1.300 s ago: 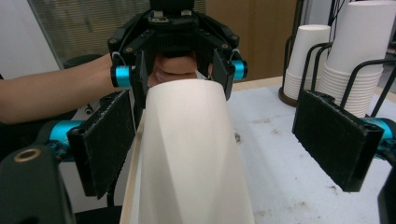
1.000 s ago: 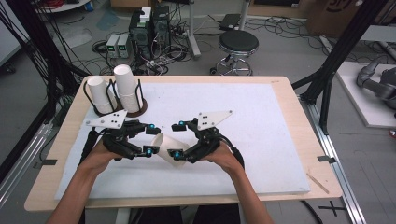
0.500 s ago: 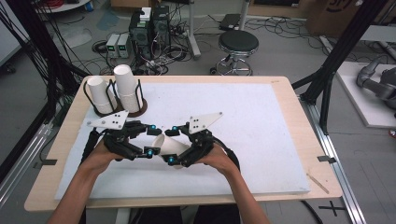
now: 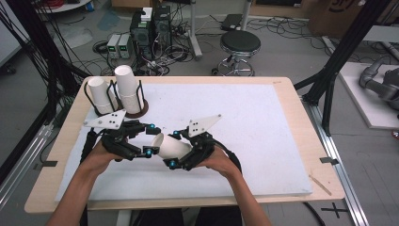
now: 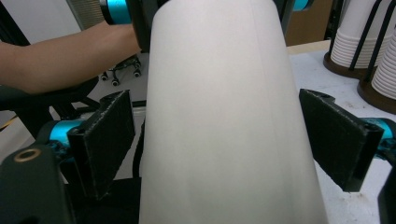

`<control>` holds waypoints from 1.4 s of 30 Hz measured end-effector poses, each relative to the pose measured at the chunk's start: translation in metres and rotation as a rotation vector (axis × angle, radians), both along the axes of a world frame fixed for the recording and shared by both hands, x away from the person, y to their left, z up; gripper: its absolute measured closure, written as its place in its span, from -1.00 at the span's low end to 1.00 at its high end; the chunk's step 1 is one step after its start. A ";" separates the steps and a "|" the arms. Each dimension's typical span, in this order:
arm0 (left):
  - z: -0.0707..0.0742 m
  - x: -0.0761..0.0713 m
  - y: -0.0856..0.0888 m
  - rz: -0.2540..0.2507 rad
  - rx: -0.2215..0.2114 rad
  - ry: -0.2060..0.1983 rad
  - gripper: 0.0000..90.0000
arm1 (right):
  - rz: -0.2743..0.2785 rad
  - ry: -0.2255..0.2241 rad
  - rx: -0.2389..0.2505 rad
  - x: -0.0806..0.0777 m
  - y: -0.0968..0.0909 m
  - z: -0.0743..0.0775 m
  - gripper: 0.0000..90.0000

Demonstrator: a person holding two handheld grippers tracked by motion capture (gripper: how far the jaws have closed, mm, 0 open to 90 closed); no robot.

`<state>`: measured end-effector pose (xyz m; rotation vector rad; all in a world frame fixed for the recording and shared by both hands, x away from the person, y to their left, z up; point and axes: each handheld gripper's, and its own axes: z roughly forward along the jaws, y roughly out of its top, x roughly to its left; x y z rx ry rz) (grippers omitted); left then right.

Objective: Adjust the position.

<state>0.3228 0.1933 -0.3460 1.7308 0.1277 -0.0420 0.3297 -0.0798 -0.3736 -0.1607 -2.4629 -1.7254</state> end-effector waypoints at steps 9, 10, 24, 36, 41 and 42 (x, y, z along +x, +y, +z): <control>0.004 -0.001 0.005 0.008 -0.019 -0.006 -0.19 | -0.007 0.013 -0.010 0.002 -0.004 -0.007 -0.69; 0.005 -0.001 0.005 0.007 -0.019 -0.010 -0.19 | -0.006 0.016 -0.008 0.002 -0.004 -0.006 -0.69; 0.006 -0.001 0.009 0.015 -0.022 -0.010 -0.19 | -0.015 0.021 -0.017 0.003 -0.006 -0.007 -0.69; 0.005 -0.001 0.009 0.002 -0.019 -0.010 -0.19 | -0.008 0.002 -0.038 0.002 -0.006 -0.006 -0.55; 0.005 -0.001 0.009 -0.002 -0.016 -0.004 -0.19 | -0.001 -0.017 -0.044 0.001 -0.007 -0.005 -0.47; 0.005 -0.001 0.009 -0.003 -0.016 -0.004 -0.19 | -0.001 -0.017 -0.044 0.001 -0.007 -0.005 -0.47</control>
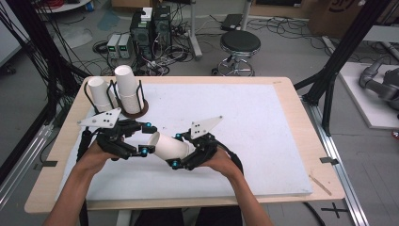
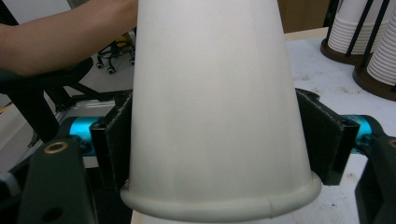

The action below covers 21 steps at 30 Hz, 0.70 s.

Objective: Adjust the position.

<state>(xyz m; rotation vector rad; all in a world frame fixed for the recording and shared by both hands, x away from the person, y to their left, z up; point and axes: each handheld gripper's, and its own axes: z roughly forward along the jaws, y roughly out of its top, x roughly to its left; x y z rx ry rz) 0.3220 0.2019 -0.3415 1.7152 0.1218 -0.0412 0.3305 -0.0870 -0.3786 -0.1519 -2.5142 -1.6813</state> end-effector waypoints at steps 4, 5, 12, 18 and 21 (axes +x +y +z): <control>0.000 0.000 0.000 -0.003 0.000 0.001 -0.19 | 0.005 -0.025 -0.001 -0.001 0.000 0.001 -0.42; 0.000 0.000 0.000 -0.003 0.000 0.001 -0.19 | 0.005 -0.025 -0.001 -0.001 0.000 0.001 -0.42; -0.001 0.000 0.000 -0.004 -0.003 0.003 -0.19 | 0.011 -0.025 0.001 -0.001 0.000 0.001 -0.40; -0.002 0.000 0.000 -0.009 -0.011 0.007 -0.20 | 0.009 -0.029 0.001 -0.002 -0.001 0.001 -0.38; -0.003 0.000 -0.001 0.012 -0.002 0.017 -0.37 | 0.014 -0.036 0.006 -0.002 -0.001 0.002 -0.38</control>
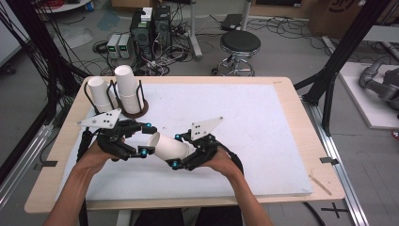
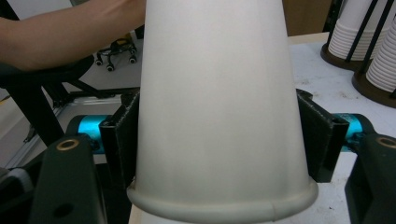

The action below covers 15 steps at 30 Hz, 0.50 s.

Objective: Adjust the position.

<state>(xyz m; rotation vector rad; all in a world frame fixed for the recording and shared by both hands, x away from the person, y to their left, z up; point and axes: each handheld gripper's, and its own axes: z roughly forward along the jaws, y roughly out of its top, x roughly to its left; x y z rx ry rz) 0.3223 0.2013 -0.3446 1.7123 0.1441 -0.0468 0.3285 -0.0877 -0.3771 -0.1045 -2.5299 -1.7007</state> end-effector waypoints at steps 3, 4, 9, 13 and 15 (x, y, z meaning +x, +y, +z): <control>-0.002 0.001 -0.002 0.025 -0.004 0.019 -0.72 | -0.013 -0.001 0.007 0.001 -0.002 0.001 -0.38; -0.002 0.001 -0.002 0.025 -0.004 0.019 -0.81 | -0.016 0.002 0.008 0.001 -0.002 0.001 -0.38; -0.001 -0.001 -0.003 -0.025 -0.010 0.020 -0.89 | -0.032 0.006 -0.004 0.001 -0.006 0.001 -0.38; -0.001 0.000 -0.003 0.006 0.007 0.030 -0.89 | -0.036 0.007 -0.006 0.002 -0.008 0.002 -0.38; -0.001 0.000 -0.002 0.033 0.026 0.020 -0.89 | -0.039 0.003 -0.011 0.002 -0.009 0.002 -0.38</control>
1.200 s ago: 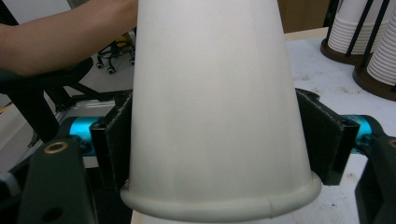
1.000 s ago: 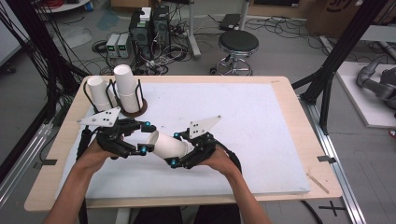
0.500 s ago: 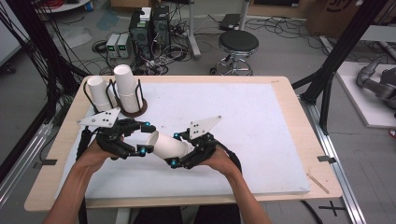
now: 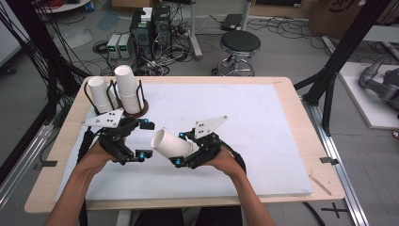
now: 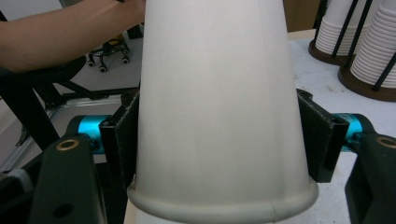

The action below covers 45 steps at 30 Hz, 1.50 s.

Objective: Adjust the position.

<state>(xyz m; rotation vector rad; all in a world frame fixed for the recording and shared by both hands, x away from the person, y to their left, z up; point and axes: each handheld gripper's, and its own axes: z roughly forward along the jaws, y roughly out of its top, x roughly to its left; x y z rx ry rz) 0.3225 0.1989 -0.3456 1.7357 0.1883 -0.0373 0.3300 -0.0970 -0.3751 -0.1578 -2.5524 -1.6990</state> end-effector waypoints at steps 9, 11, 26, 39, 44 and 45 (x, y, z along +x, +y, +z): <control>0.003 -0.007 0.001 0.041 0.120 -0.015 -0.89 | -0.033 -0.020 -0.088 0.001 -0.010 0.005 -0.38; 0.003 -0.008 0.001 0.044 0.173 -0.014 -0.89 | -0.037 -0.030 -0.125 0.002 -0.012 0.007 -0.38; 0.005 -0.002 -0.016 -0.015 0.600 0.050 -0.88 | -0.029 -0.083 -0.422 -0.003 -0.010 0.018 -0.38; 0.002 0.000 -0.044 -0.069 0.844 0.024 -0.88 | 0.006 -0.107 -0.617 -0.005 0.001 0.024 -0.39; -0.001 0.002 -0.055 -0.083 0.943 0.018 -0.88 | 0.021 -0.121 -0.717 -0.005 0.009 0.022 -0.39; -0.002 0.002 -0.057 -0.084 0.958 0.013 -0.88 | 0.027 -0.118 -0.730 -0.005 0.010 0.022 -0.39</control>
